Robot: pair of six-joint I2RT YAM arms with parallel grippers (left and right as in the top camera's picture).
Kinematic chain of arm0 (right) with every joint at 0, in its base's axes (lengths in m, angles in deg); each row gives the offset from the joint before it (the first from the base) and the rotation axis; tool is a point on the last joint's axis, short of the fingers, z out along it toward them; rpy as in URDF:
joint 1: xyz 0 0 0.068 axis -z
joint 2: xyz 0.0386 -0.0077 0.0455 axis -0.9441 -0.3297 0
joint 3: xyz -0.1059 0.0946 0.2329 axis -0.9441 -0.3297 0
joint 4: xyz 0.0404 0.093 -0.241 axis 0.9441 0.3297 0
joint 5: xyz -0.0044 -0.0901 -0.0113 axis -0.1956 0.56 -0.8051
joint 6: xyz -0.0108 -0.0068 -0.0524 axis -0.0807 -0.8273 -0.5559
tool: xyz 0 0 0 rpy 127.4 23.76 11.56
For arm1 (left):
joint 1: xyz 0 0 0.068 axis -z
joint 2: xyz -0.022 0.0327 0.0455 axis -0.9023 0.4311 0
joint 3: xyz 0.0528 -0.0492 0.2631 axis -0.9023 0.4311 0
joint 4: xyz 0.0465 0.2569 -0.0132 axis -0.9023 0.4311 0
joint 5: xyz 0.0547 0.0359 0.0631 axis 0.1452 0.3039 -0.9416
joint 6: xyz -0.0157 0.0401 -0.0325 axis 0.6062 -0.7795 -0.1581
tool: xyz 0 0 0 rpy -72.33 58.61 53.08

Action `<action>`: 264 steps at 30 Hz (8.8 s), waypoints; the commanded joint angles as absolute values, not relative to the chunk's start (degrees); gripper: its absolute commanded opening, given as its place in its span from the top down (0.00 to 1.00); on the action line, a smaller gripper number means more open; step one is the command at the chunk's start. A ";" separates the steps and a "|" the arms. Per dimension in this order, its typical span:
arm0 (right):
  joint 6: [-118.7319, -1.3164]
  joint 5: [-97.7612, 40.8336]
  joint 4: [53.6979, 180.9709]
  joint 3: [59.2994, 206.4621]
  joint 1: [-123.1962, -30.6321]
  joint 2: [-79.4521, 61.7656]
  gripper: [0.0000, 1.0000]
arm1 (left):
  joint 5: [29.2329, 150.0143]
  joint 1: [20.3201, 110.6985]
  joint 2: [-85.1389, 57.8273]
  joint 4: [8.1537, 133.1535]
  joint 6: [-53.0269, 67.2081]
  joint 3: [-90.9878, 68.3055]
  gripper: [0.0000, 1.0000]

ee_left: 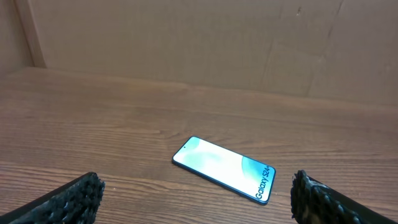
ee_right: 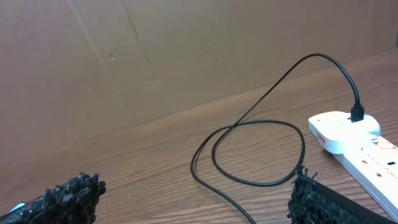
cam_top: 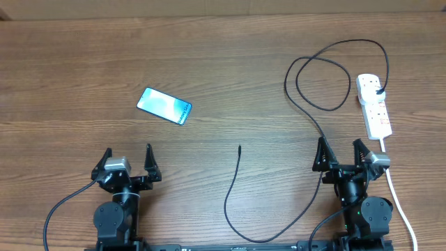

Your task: Plug charger to phone and switch on socket

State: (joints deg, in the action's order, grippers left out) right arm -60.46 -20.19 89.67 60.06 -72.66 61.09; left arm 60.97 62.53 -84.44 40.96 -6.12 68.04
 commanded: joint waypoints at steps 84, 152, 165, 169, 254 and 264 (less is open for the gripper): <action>-60.61 -20.04 89.37 59.45 -72.95 61.77 0.00 | 61.62 62.13 -85.01 40.92 -5.31 68.24 0.01; -60.61 -20.04 89.37 59.45 -72.95 61.77 0.00 | 64.49 62.13 -85.01 40.52 -5.47 68.09 0.00; -60.61 -20.04 89.39 59.45 -72.95 61.77 0.00 | 63.11 62.13 -83.08 48.70 -7.96 58.19 0.00; -60.61 -20.04 89.39 59.45 -72.95 61.77 0.00 | 63.11 62.13 -78.25 48.63 -7.94 53.99 0.00; -60.61 -20.04 89.39 59.45 -72.95 61.77 0.00 | 58.00 72.67 33.46 102.25 55.71 -31.36 0.00; -60.61 -20.04 89.39 59.45 -72.95 61.77 0.00 | 59.83 70.37 36.95 101.09 55.78 -31.34 0.00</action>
State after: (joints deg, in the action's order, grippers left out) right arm -60.44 -20.19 89.72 60.06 -72.66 61.20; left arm 59.46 70.44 35.84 101.48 54.77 -30.25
